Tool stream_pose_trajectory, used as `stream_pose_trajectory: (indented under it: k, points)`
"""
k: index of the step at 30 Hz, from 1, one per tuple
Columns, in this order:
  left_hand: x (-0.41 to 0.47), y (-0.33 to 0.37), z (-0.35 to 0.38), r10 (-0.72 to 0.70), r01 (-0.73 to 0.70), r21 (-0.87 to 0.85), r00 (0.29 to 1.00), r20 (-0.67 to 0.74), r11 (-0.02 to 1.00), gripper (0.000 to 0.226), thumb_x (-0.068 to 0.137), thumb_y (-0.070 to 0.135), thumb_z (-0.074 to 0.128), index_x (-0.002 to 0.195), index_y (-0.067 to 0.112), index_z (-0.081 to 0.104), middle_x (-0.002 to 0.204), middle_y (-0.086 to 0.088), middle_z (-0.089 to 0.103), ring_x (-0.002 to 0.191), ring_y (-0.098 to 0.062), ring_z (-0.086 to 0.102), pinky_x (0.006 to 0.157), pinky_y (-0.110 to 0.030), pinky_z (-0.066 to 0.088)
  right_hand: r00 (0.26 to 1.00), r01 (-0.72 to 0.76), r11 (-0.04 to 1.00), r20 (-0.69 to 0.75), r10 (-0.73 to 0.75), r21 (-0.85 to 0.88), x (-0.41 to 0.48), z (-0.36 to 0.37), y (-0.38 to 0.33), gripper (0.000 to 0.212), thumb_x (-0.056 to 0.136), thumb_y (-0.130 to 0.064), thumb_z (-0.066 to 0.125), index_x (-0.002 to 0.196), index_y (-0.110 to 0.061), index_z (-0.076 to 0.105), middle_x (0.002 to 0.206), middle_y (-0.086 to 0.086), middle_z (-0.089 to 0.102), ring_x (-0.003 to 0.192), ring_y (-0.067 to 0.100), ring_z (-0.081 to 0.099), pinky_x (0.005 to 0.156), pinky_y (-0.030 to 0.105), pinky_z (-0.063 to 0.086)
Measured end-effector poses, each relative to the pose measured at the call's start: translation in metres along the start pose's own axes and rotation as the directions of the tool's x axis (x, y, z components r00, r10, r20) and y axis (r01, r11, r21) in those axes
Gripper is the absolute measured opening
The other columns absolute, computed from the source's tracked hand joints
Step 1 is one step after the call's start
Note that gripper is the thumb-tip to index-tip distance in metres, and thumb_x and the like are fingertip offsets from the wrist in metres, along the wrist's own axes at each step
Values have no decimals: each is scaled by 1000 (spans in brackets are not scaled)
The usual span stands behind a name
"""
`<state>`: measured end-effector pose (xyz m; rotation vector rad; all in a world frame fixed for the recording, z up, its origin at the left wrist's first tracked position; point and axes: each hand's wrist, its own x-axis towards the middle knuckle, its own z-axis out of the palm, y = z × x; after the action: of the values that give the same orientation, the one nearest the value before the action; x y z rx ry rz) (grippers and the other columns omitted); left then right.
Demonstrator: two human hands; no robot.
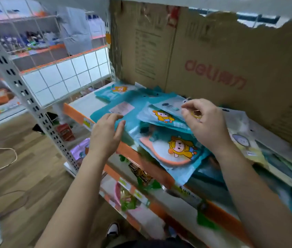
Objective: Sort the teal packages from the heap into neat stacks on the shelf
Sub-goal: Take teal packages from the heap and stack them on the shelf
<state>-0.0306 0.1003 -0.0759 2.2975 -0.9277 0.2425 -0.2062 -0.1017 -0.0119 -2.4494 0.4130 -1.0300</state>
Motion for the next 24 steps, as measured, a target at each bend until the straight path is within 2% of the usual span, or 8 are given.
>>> stream_pose_trajectory:
  k: [3, 7, 10, 13, 16, 19, 22, 24]
  points:
    - [37, -30, -1, 41, -40, -20, 997, 70, 999, 44, 92, 40, 42, 112, 9, 65, 108, -12, 65, 102, -32, 60, 85, -46, 49, 997, -74, 997, -30, 73, -36, 15, 23, -4, 13, 90, -20, 61, 94, -13, 71, 92, 0, 67, 87, 12, 60, 79, 27, 48]
    - [82, -60, 3, 71, -63, -67, 991, 114, 996, 44, 89, 41, 43, 111, 10, 67, 106, -13, 66, 100, -34, 61, 83, -44, 49, 984, -175, 980, -51, 171, -95, 28, 45, -9, 21, 88, -27, 57, 94, -12, 71, 91, 0, 67, 87, 15, 61, 79, 36, 51]
    - [101, -71, 13, 134, -117, -113, 979, 154, 987, 42, 90, 40, 45, 110, 11, 68, 104, -13, 66, 97, -34, 62, 81, -44, 50, 958, -284, 937, -26, 284, -203, 30, 53, -8, 21, 86, -25, 68, 100, -10, 72, 98, 5, 68, 94, 20, 62, 85, 32, 48]
    - [115, -76, 26, 202, -174, -151, 961, 191, 973, 33, 93, 33, 50, 108, 10, 67, 104, -14, 65, 95, -35, 61, 79, -42, 49, 898, -378, 835, 62, 436, -399, 26, 58, -1, 35, 83, -29, 74, 111, -9, 71, 111, 8, 68, 105, 24, 60, 88, 27, 41]
    - [125, -76, 36, 267, -229, -185, 940, 212, 956, 25, 96, 28, 53, 109, 10, 66, 106, -13, 65, 96, -34, 59, 80, -40, 46, 895, -391, 799, 14, 446, -457, 26, 66, 1, 30, 84, -25, 73, 109, -9, 72, 109, 7, 69, 104, 23, 60, 85, 24, 38]
    - [132, -75, 39, 304, -259, -222, 930, 204, 940, 25, 96, 27, 53, 112, 11, 65, 110, -10, 64, 97, -30, 59, 81, -38, 46, 899, -391, 752, -47, 435, -531, 32, 69, -3, 19, 88, -24, 67, 101, -13, 74, 102, 2, 70, 98, 21, 61, 78, 28, 42]
    - [136, -75, 39, 331, -280, -250, 924, 191, 927, 25, 96, 26, 54, 115, 12, 64, 114, -8, 64, 100, -27, 58, 83, -38, 47, 893, -369, 693, -30, 449, -619, 39, 72, -9, 15, 91, -29, 62, 96, -19, 72, 98, -2, 69, 95, 21, 60, 71, 31, 45]
    - [140, -78, 38, 342, -287, -267, 922, 184, 920, 25, 96, 24, 55, 116, 11, 64, 115, -8, 64, 100, -26, 59, 84, -38, 47, 901, -349, 708, -12, 433, -614, 43, 74, -16, 14, 91, -31, 61, 92, -21, 70, 94, -1, 67, 93, 23, 60, 72, 37, 49]
